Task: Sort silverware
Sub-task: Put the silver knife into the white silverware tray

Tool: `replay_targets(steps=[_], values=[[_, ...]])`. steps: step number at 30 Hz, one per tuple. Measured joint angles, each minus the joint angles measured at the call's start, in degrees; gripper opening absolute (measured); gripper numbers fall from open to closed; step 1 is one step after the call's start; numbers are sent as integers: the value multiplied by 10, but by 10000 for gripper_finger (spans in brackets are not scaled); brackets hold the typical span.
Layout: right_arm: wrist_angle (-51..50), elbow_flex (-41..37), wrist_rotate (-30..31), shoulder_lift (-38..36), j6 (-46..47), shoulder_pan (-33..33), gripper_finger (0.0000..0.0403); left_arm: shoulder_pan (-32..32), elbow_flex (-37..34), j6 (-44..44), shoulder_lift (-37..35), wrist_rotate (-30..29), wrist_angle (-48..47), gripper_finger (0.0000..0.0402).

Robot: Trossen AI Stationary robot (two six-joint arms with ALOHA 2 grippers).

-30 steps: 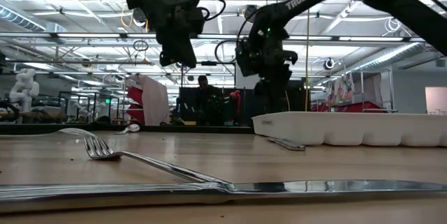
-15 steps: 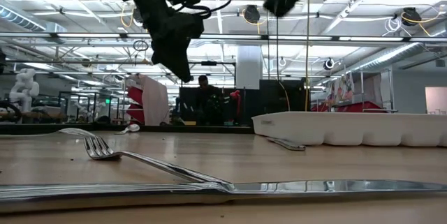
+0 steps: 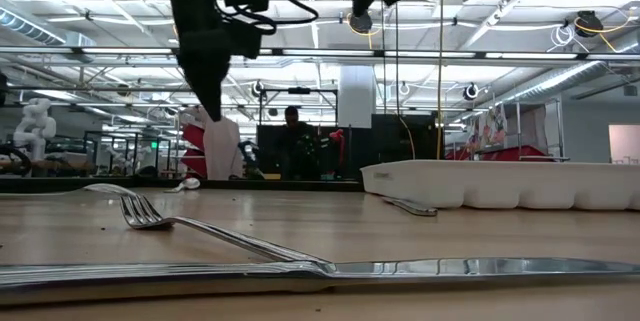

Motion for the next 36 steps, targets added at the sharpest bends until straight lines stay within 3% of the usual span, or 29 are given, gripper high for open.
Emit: replay_targets(steps=[9,18,25,32,36], values=[[-8,0,10,124,-51,45,169,0,-42,-14,-98,-40,-90,57],[-30,-5,37,209,-129,58,169,0,-99,-97,-216,-41,-98,57],[11,-117,70,210,-158,53,169,0,-118,-127,-269,-41,-92,57],[122,-210,88,200,-158,54,168,0,-119,-127,-274,-56,-89,57],[161,-225,95,199,-166,59,139,0,-119,-126,-274,-58,-87,57]])
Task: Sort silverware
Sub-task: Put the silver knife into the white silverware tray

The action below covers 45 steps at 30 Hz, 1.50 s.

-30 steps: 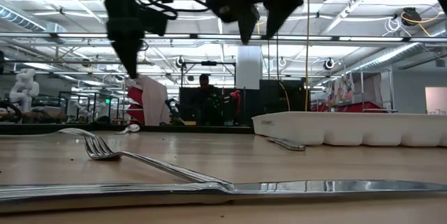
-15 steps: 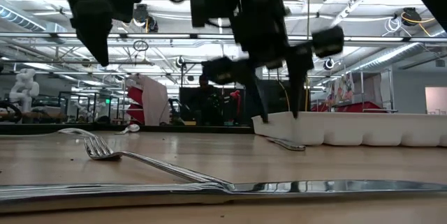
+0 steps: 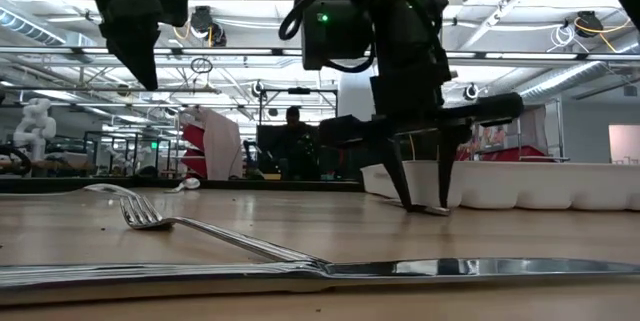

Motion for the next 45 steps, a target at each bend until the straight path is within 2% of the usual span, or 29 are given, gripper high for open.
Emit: replay_targets(steps=[6,8,16,21,29,33,38,40,42,45], values=[[22,-5,-3,-1,-60,3,34,0,0,4,0,0,-1,57],[18,3,3,-1,-63,9,14,0,0,4,0,0,-5,57],[59,90,27,11,-32,24,3,0,0,13,0,0,-6,57],[96,156,29,16,28,23,3,0,0,14,0,0,-6,57],[82,237,48,14,97,23,2,0,0,14,0,1,-6,57],[23,287,136,14,84,34,2,0,0,14,0,0,-6,57],[-44,360,156,13,95,36,1,0,0,14,0,0,-5,57],[-70,383,186,12,94,38,1,0,0,14,0,0,-5,57],[-114,403,237,11,95,41,1,0,0,14,0,0,-5,57],[-214,419,279,11,114,41,1,0,0,14,0,0,-5,57]])
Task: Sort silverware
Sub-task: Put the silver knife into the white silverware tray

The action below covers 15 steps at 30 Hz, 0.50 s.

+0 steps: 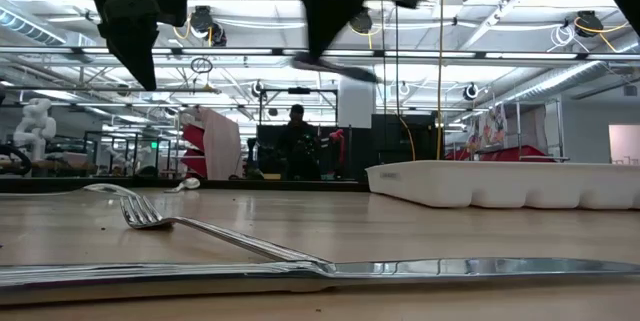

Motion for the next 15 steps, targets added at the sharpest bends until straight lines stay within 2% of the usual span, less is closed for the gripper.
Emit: replay_targets(steps=[4,6,10,15], values=[[-143,0,23,-5,82,0,0,0,0,0,0,-1,0,57],[-130,-18,49,-23,116,4,0,0,0,2,0,-7,2,57],[-135,-58,51,-75,120,23,0,0,0,9,-1,-16,7,57],[-132,-155,22,-145,173,32,0,0,0,17,-3,-28,20,57]])
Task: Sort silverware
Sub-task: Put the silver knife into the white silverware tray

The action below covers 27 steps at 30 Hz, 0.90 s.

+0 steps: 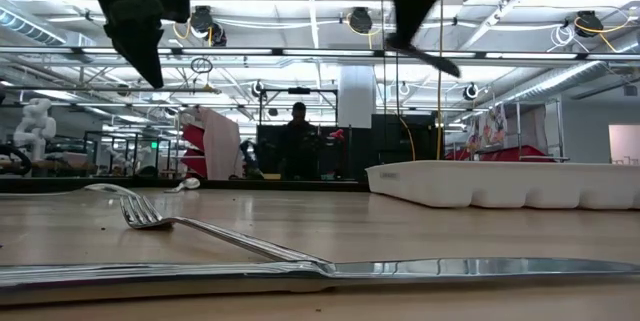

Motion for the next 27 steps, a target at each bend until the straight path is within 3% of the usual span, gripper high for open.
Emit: replay_targets(steps=[5,12,20,27], values=[[-4,-149,-7,-104,-16,21,0,0,0,0,0,-1,16,57],[-5,-363,-4,-230,-175,38,0,0,0,0,0,-2,35,57],[5,-535,45,-287,-244,38,0,0,0,0,0,-2,57,57],[90,-620,87,-314,-298,43,0,0,0,-2,0,-21,56,57]])
